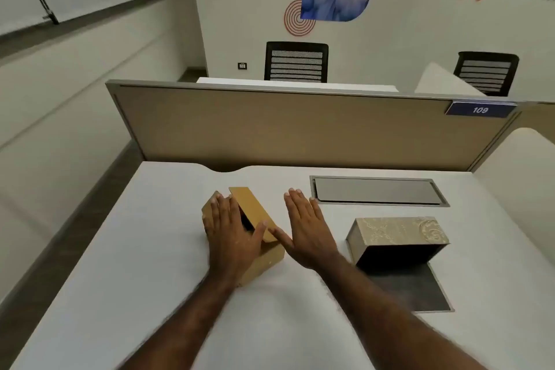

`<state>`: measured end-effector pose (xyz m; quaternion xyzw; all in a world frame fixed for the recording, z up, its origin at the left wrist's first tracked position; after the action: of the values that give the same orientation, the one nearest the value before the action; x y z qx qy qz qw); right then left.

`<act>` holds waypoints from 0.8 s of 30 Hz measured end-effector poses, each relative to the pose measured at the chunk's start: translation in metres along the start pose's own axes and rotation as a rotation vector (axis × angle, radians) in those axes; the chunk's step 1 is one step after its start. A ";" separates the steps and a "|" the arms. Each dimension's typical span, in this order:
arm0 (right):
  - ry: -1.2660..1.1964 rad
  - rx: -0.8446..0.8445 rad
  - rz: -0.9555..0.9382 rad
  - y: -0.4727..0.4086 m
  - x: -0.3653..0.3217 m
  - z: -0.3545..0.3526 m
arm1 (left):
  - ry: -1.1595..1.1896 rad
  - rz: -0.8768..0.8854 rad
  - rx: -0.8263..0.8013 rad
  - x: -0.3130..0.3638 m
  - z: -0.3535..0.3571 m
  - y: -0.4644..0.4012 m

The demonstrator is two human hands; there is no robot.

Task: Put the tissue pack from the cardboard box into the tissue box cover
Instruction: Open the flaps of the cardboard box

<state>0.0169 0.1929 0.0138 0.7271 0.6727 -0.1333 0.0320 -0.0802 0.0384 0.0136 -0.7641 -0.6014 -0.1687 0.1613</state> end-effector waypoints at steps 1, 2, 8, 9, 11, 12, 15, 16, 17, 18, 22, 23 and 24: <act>-0.032 -0.017 -0.025 -0.001 -0.005 0.010 | 0.015 -0.039 -0.042 -0.005 0.006 -0.001; -0.069 -0.027 -0.047 -0.001 -0.008 0.017 | 0.030 -0.077 -0.061 -0.009 0.009 -0.002; -0.258 -0.012 -0.031 0.004 -0.017 0.050 | 0.252 -0.186 -0.179 -0.031 0.016 0.007; -0.268 -0.005 -0.025 0.005 -0.018 0.054 | 0.279 -0.213 -0.188 -0.034 0.014 0.007; -0.293 0.017 0.002 0.005 -0.019 0.061 | 0.333 -0.248 -0.182 -0.038 0.007 0.009; -0.320 0.033 0.026 0.005 -0.018 0.063 | 0.372 -0.255 -0.168 -0.040 0.003 0.010; -0.388 0.092 0.101 0.008 -0.015 0.064 | 0.522 -0.305 -0.161 -0.056 -0.008 0.016; -0.419 0.121 0.120 0.009 -0.016 0.062 | 0.577 -0.324 -0.164 -0.063 -0.010 0.019; -0.459 0.167 0.140 0.010 -0.014 0.060 | 0.624 -0.332 -0.171 -0.070 -0.010 0.023; -0.503 0.221 0.166 0.011 -0.013 0.057 | 0.662 -0.338 -0.179 -0.076 -0.012 0.026; -0.707 0.389 0.324 0.018 0.000 0.047 | 0.812 -0.391 -0.195 -0.110 -0.007 0.040; -0.759 0.417 0.359 0.022 0.003 0.047 | 0.841 -0.412 -0.213 -0.117 -0.003 0.044; -0.816 0.449 0.390 0.025 0.005 0.047 | 0.862 -0.439 -0.228 -0.124 0.001 0.050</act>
<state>0.0350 0.1846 -0.0362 0.7169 0.4120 -0.5393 0.1595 -0.0587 -0.0797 -0.0452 -0.4928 -0.6046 -0.5638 0.2715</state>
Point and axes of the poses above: each hand's wrist, its own y-axis away from the middle knuckle, its own z-axis out of the palm, x = y × z, the point moved 9 cm from there along -y, towards the middle knuckle, and after that the axes turned 14 degrees about -z, right-handed, at the moved point
